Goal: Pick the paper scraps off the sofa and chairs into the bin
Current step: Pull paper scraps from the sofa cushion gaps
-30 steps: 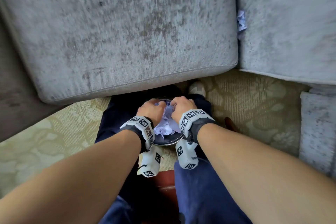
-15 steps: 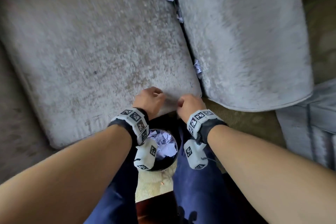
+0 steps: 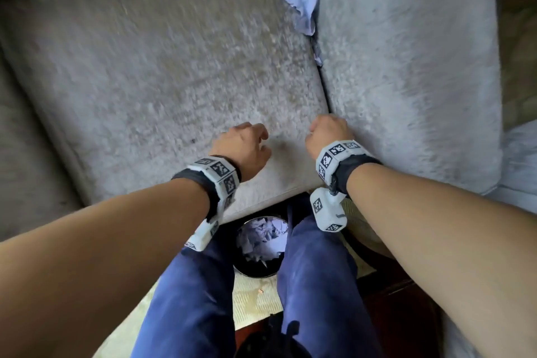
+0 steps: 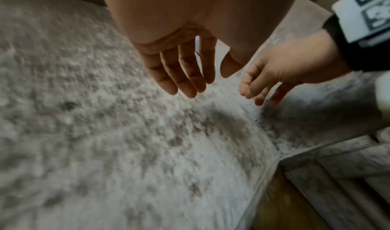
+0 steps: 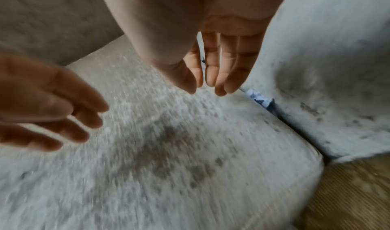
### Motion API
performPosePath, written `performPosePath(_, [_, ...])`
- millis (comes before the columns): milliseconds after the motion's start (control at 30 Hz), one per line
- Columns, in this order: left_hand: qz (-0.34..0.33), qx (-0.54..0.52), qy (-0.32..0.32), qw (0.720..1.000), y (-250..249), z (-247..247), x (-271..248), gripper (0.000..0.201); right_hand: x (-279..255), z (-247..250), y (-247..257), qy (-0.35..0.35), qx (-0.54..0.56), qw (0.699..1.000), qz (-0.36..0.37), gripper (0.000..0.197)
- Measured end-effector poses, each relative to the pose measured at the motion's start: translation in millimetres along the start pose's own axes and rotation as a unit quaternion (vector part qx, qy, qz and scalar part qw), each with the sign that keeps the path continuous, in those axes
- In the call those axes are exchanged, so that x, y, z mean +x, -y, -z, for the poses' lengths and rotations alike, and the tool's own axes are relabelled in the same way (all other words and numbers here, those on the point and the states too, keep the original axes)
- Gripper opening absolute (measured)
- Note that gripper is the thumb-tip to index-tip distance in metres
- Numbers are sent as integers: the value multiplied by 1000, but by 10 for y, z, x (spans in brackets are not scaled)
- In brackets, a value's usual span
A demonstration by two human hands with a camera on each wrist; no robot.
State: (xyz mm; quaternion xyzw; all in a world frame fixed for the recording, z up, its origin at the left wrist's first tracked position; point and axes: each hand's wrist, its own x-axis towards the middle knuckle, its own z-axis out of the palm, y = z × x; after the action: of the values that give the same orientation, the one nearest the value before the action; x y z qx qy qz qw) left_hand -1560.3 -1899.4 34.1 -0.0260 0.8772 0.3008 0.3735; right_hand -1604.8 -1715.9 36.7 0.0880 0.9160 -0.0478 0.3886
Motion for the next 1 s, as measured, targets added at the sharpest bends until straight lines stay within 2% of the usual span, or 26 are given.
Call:
performPosePath(133, [0, 9, -2, 1000, 85, 135, 89, 33, 175, 91, 94, 2, -8, 1000, -8, 30])
performPosePath(267, [-10, 7, 31, 999, 1, 93, 197, 34, 342, 49, -76, 29, -42, 998, -22, 46])
performPosePath(467, [39, -7, 26, 999, -145, -5, 411, 28, 626, -137, -366, 109, -78, 990, -34, 69])
performPosePath(600, [47, -13, 34, 998, -295, -74, 564, 27, 700, -316, -578, 131, -63, 989, -22, 67])
performPosePath(700, [49, -24, 22, 998, -448, -83, 719, 27, 787, -433, -675, 123, -55, 991, -11, 66])
performPosePath(767, [52, -31, 17, 998, -544, -64, 834, 26, 842, -501, -667, 94, -58, 994, -16, 61])
performPosePath(867, [67, -40, -4, 997, -659, 6, 998, 26, 869, -579, -557, 64, -38, 995, -66, 52])
performPosePath(933, [70, -34, -15, 997, -725, 66, 1076, 25, 878, -576, -450, 12, -39, 997, -63, 45])
performPosePath(1000, [65, -29, -20, 997, -766, 134, 1154, 25, 931, -570, -440, 18, -21, 996, -79, 45])
